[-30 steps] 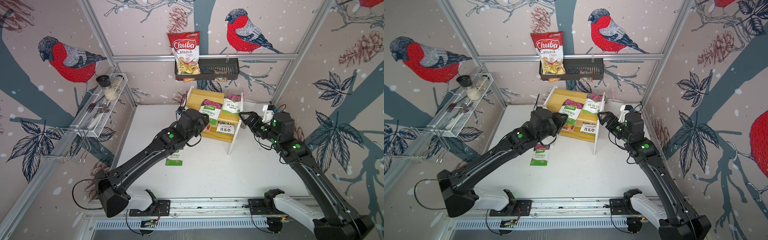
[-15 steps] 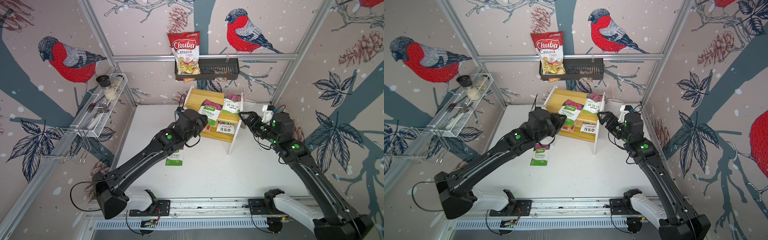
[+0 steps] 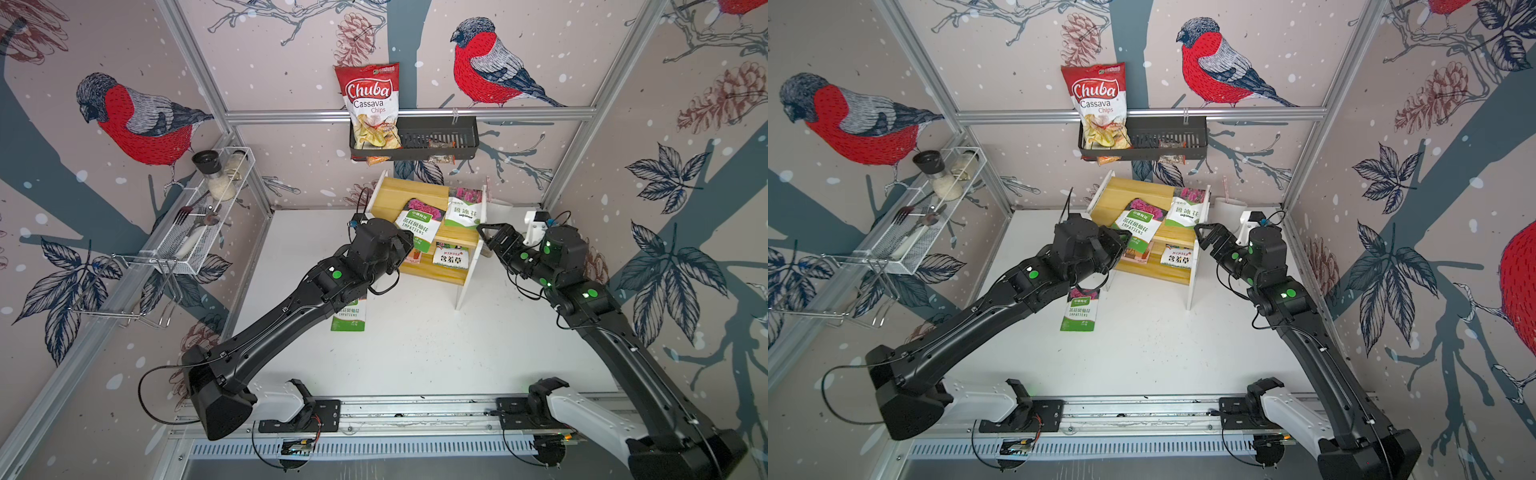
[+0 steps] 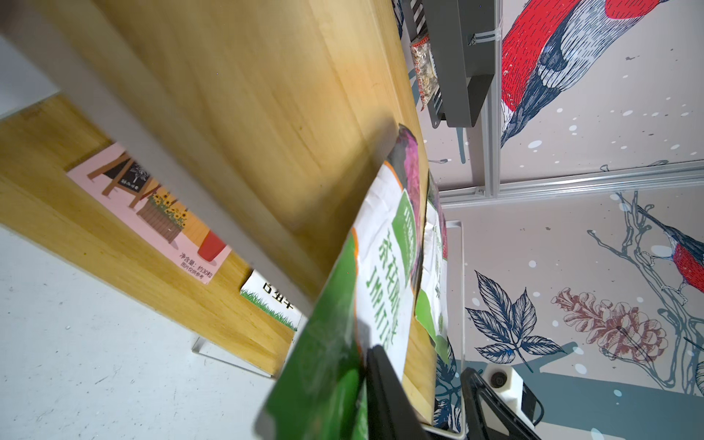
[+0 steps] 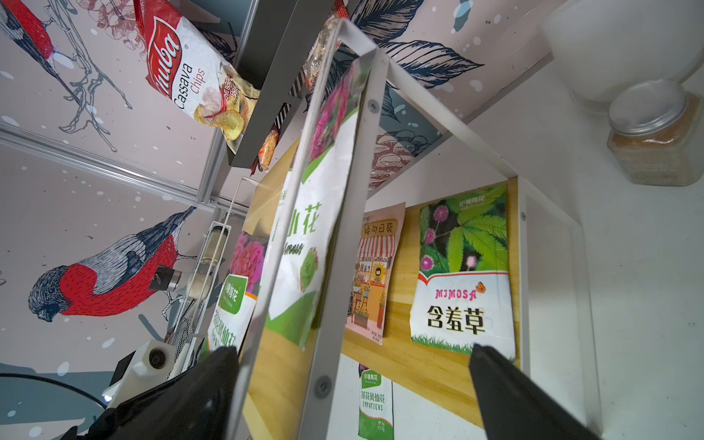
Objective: Take the seed bag off the shelf
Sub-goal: Pick up the seed packet from the shelf.
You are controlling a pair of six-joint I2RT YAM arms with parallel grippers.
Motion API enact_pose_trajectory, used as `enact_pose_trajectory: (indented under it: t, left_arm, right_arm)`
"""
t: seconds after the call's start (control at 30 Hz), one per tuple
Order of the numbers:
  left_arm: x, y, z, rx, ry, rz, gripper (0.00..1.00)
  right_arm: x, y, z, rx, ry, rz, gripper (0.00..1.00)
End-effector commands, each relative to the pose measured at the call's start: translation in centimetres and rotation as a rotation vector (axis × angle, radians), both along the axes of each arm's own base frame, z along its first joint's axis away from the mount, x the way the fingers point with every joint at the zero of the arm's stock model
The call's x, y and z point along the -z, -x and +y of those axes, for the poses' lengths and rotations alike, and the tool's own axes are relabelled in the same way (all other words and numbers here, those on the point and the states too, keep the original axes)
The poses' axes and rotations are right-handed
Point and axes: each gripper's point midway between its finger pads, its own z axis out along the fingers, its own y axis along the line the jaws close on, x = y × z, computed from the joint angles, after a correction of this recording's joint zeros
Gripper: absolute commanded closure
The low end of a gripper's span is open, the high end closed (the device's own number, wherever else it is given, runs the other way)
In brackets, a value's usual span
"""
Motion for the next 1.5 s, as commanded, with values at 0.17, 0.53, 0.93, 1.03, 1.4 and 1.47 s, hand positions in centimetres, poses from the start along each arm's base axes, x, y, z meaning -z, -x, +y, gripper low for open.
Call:
enact_pose_trajectory:
  t: [0.17, 0.53, 0.93, 1.03, 1.4, 1.47]
  left_arm:
    - [-1.3, 0.1, 0.4, -0.01, 0.017, -0.028, 0.79]
    - [-1.9, 0.0, 0.3, -0.003, 0.037, -0.049, 0.99]
    - [-4.0, -0.5, 0.0, 0.013, 0.097, -0.087, 1.0]
    - [-5.2, -0.6, 0.2, 0.018, 0.103, -0.107, 1.0]
    - [-8.5, -1.8, 5.0, -0.05, 0.142, -0.199, 1.0]
    - [-9.2, -2.0, 5.8, -0.054, 0.163, -0.227, 1.0]
  right_arm:
    - [3.5, 0.7, -0.8, 0.027, 0.061, 0.124, 0.0]
    - [3.8, 0.7, -0.7, 0.028, 0.057, 0.131, 0.0]
    - [3.6, 0.6, -0.6, 0.029, 0.055, 0.125, 0.0]
    - [3.6, 0.6, -0.7, 0.031, 0.055, 0.124, 0.0]
    - [3.5, 0.5, -0.7, 0.032, 0.056, 0.119, 0.0]
    - [3.6, 0.5, -0.8, 0.034, 0.059, 0.12, 0.0]
